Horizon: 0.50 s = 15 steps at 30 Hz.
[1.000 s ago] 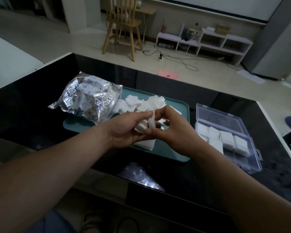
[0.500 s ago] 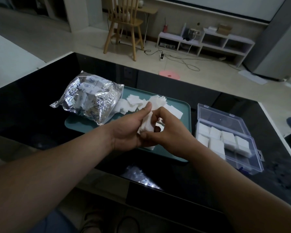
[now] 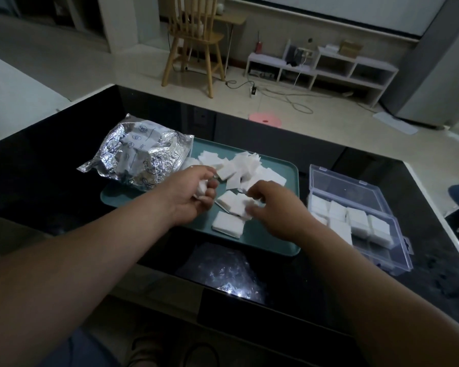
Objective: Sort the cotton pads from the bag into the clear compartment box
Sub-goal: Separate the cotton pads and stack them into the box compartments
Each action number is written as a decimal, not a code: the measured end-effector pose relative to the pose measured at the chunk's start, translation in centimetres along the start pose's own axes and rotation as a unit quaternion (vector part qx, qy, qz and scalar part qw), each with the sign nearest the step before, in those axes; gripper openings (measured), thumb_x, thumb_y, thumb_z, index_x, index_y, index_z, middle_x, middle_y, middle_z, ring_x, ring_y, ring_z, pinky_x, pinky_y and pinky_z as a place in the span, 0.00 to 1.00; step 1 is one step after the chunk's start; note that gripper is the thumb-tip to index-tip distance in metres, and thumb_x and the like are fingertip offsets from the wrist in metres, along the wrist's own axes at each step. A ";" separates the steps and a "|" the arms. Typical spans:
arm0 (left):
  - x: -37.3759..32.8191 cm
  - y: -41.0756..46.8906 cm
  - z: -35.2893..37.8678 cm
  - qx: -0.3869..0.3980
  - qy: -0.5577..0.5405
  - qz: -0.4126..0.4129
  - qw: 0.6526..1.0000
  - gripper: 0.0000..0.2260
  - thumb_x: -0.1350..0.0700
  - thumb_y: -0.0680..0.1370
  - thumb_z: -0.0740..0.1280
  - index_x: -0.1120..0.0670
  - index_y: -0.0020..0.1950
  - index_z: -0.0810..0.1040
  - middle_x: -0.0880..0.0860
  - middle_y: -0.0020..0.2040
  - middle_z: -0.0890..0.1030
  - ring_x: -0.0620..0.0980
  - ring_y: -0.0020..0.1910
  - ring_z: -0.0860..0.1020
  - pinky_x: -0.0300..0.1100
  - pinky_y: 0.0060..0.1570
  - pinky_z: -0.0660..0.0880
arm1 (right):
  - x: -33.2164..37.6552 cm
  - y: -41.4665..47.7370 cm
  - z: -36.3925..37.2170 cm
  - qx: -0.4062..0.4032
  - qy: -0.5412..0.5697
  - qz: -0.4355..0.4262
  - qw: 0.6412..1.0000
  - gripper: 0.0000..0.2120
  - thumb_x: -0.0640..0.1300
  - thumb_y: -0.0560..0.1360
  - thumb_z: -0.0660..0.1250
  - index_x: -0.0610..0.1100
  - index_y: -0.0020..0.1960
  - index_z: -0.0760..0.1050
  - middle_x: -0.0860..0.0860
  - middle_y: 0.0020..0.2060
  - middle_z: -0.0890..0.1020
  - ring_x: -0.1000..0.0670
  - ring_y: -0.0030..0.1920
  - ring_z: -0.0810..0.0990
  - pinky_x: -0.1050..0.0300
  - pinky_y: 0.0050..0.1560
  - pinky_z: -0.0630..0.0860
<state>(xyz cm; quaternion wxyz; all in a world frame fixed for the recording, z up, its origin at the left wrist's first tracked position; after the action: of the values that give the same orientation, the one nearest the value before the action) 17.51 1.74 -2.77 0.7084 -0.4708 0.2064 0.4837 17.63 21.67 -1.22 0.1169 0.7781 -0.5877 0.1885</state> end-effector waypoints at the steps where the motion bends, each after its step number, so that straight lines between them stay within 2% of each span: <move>1: 0.1 0.0 0.0 -0.009 0.005 0.004 1.000 0.07 0.64 0.81 0.60 0.53 0.50 0.74 0.53 0.34 0.73 0.45 0.27 0.68 0.32 0.20 0.59 | 0.2 -0.1 0.6 0.019 -0.029 -0.013 0.999 0.18 0.54 0.77 0.73 0.51 0.65 0.78 0.51 0.59 0.80 0.47 0.59 0.78 0.51 0.58 0.76; 3: 0.1 -0.1 0.2 -0.012 0.015 0.006 1.000 0.07 0.63 0.81 0.61 0.53 0.49 0.75 0.53 0.34 0.73 0.46 0.27 0.69 0.33 0.20 0.59 | 0.7 -0.3 1.2 0.030 -0.055 -0.016 0.998 0.22 0.60 0.75 0.74 0.53 0.65 0.76 0.52 0.60 0.79 0.47 0.59 0.77 0.47 0.61 0.76; 5: 0.3 -0.1 0.3 -0.010 0.020 -0.002 1.000 0.05 0.62 0.81 0.62 0.53 0.50 0.75 0.52 0.34 0.73 0.46 0.28 0.69 0.33 0.20 0.59 | 0.9 -0.3 1.4 0.012 -0.091 -0.025 0.995 0.19 0.61 0.77 0.71 0.54 0.63 0.76 0.52 0.58 0.80 0.47 0.58 0.78 0.46 0.59 0.77; 9: 0.7 -0.4 0.6 -0.003 0.047 -0.018 0.999 0.04 0.61 0.81 0.62 0.54 0.52 0.74 0.53 0.33 0.75 0.46 0.28 0.68 0.32 0.20 0.59 | 0.8 0.0 0.9 -0.007 -0.090 -0.008 0.996 0.11 0.57 0.82 0.65 0.51 0.56 0.79 0.51 0.52 0.84 0.45 0.53 0.81 0.49 0.51 0.78; 13: 1.2 -0.6 1.0 0.009 0.067 -0.028 0.997 0.04 0.61 0.82 0.61 0.54 0.53 0.75 0.54 0.35 0.76 0.46 0.28 0.70 0.33 0.20 0.61 | 0.0 0.4 0.7 0.004 -0.044 0.009 0.999 0.11 0.55 0.83 0.65 0.49 0.47 0.79 0.51 0.43 0.81 0.46 0.45 0.79 0.52 0.43 0.73; 15: 1.4 -0.7 1.6 0.020 0.068 -0.035 0.997 0.03 0.60 0.82 0.62 0.55 0.52 0.75 0.54 0.36 0.76 0.47 0.29 0.70 0.33 0.20 0.63 | -0.3 0.3 0.4 -0.046 -0.056 0.000 0.997 0.13 0.52 0.83 0.64 0.46 0.45 0.80 0.49 0.41 0.81 0.44 0.44 0.79 0.51 0.41 0.73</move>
<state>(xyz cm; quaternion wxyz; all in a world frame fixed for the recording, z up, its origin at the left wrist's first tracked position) 18.51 3.73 -2.74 0.7182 -0.4956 0.2471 0.4213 17.32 21.71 -1.73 0.1197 0.7813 -0.6012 0.1177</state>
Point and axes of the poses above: each hand's wrist, its own y-axis towards the middle knuckle, its own z-axis out of the palm, x = y × z, the point moved 3 cm from there along y, towards the middle knuckle
